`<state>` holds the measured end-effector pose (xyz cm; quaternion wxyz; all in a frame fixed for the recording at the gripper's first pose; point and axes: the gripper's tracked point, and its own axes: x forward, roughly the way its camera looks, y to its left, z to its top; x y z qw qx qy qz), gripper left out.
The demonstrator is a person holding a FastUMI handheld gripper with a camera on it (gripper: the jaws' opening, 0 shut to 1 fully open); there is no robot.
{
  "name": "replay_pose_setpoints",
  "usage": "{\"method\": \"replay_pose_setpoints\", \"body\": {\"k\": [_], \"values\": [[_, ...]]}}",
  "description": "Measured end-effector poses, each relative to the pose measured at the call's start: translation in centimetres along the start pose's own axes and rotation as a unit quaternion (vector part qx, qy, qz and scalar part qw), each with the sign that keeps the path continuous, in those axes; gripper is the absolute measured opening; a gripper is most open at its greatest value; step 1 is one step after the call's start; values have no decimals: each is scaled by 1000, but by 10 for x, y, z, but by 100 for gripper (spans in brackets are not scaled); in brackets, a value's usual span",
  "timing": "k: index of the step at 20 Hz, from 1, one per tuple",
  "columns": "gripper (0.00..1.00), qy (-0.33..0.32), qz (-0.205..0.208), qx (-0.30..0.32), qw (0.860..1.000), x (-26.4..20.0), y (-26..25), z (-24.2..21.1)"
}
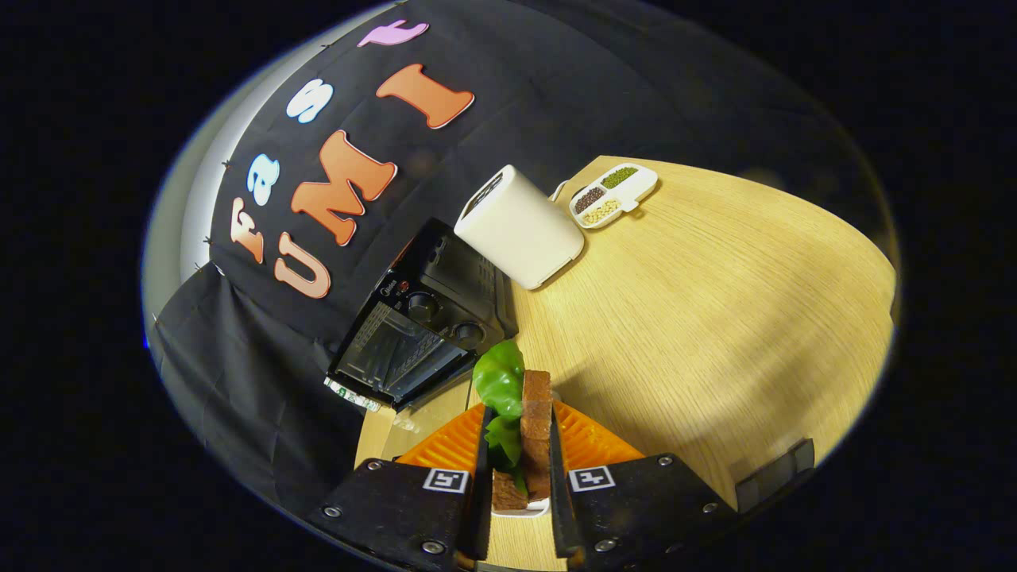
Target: Open the toaster oven, put the food inside, and close the toaster oven door.
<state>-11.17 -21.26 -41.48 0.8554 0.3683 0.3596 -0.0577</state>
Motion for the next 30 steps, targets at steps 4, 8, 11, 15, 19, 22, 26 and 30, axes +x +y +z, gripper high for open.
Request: {"method": "replay_pose_setpoints", "body": {"k": [4,8,11,15,19,22,26,30], "values": [[30,-52,2,31,998,-10,0,22],[30,-87,14,45,995,-22,22,33],[30,-109,25,53,992,-23,43,35],[30,-121,39,71,989,-10,73,32],[30,-114,60,76,989,9,111,19],[30,-106,72,73,989,27,139,7],[30,-96,79,82,989,56,165,-8],[30,-94,78,103,987,89,181,-16]]}}
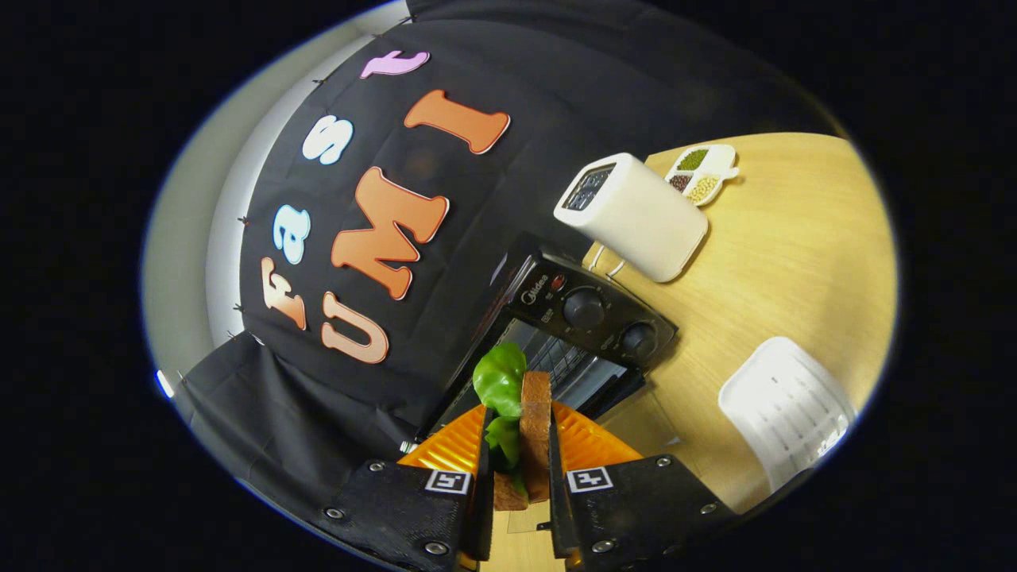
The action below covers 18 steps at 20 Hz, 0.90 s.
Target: Open the toaster oven, put the food inside, and close the toaster oven door.
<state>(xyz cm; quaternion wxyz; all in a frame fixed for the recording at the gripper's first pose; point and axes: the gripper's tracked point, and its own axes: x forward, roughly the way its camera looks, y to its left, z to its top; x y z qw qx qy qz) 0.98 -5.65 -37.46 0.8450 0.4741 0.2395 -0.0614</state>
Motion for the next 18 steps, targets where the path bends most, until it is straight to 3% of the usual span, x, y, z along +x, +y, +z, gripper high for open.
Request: {"method": "replay_pose_setpoints", "body": {"k": [7,18], "values": [[30,-18,21,32,999,41,20,-16],[30,-58,13,74,995,96,17,-31]]}}
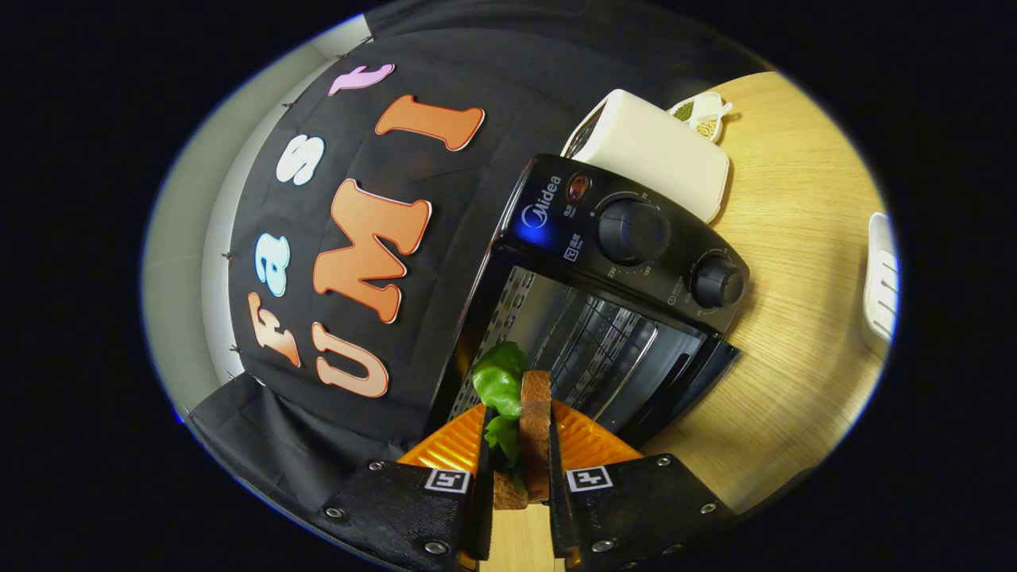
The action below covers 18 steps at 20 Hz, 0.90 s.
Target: Open the toaster oven, put the food inside, and close the toaster oven door.
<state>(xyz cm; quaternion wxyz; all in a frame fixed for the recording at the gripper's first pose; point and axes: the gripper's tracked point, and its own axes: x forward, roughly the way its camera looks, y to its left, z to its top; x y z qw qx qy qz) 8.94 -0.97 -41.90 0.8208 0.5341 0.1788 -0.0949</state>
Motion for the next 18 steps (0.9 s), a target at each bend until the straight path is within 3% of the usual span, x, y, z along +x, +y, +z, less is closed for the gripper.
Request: {"method": "replay_pose_setpoints", "body": {"k": [8,18], "values": [[30,-33,1,25,999,30,-4,-1],[30,-85,-22,-62,994,55,0,-1]]}}
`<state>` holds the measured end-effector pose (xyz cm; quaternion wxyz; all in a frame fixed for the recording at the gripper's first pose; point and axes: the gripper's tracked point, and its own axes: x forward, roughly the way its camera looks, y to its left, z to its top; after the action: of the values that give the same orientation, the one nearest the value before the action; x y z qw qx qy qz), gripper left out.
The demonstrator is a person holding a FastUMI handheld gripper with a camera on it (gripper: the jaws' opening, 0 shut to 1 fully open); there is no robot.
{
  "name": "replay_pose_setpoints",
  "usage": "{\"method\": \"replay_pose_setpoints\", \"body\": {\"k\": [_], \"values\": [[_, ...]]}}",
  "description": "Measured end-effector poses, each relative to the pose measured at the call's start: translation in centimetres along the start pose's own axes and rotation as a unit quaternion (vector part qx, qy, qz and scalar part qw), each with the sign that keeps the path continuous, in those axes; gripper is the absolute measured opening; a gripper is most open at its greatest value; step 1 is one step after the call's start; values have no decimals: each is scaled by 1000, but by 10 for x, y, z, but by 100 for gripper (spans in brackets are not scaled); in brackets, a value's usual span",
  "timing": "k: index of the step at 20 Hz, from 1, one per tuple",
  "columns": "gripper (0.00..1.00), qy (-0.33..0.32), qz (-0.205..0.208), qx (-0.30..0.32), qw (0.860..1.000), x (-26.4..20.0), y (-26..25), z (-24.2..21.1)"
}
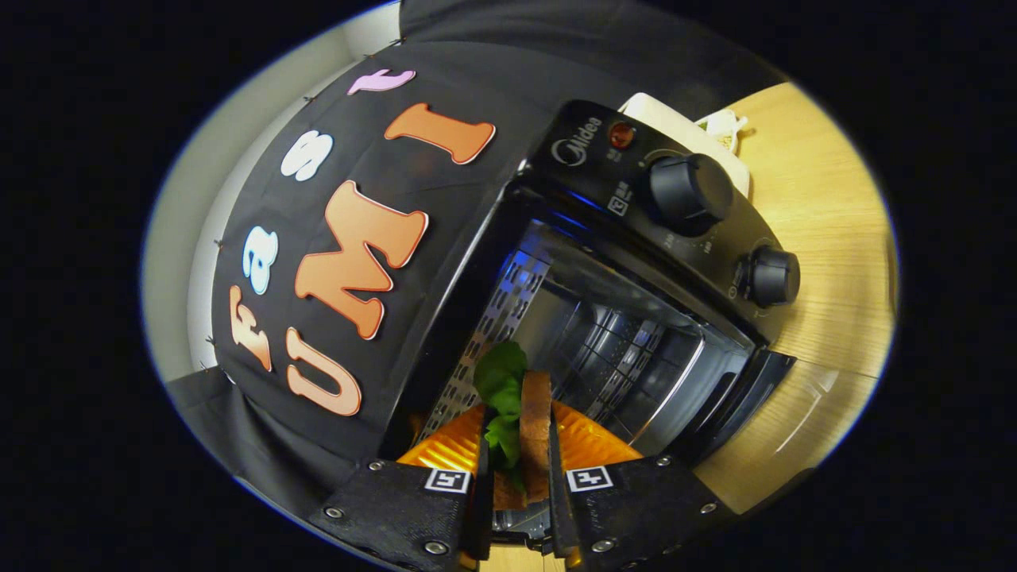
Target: Open the toaster oven, put the food inside, and close the toaster oven door.
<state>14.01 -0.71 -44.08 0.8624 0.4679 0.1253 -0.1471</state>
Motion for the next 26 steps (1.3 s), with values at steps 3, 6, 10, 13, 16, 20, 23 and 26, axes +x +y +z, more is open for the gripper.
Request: {"method": "replay_pose_setpoints", "body": {"k": [3,6,10,13,16,20,23,26], "values": [[30,-14,-3,-28,1000,7,0,0],[30,-18,-7,-53,998,10,-3,1],[35,-19,-28,-102,994,5,-12,1],[45,-26,-40,-182,982,2,-10,6],[53,-31,-65,-237,969,-2,-16,12],[63,-18,-84,-300,950,-10,-26,19],[67,-10,-72,-323,944,-28,-16,22],[73,13,-58,-386,921,-53,-11,18]]}}
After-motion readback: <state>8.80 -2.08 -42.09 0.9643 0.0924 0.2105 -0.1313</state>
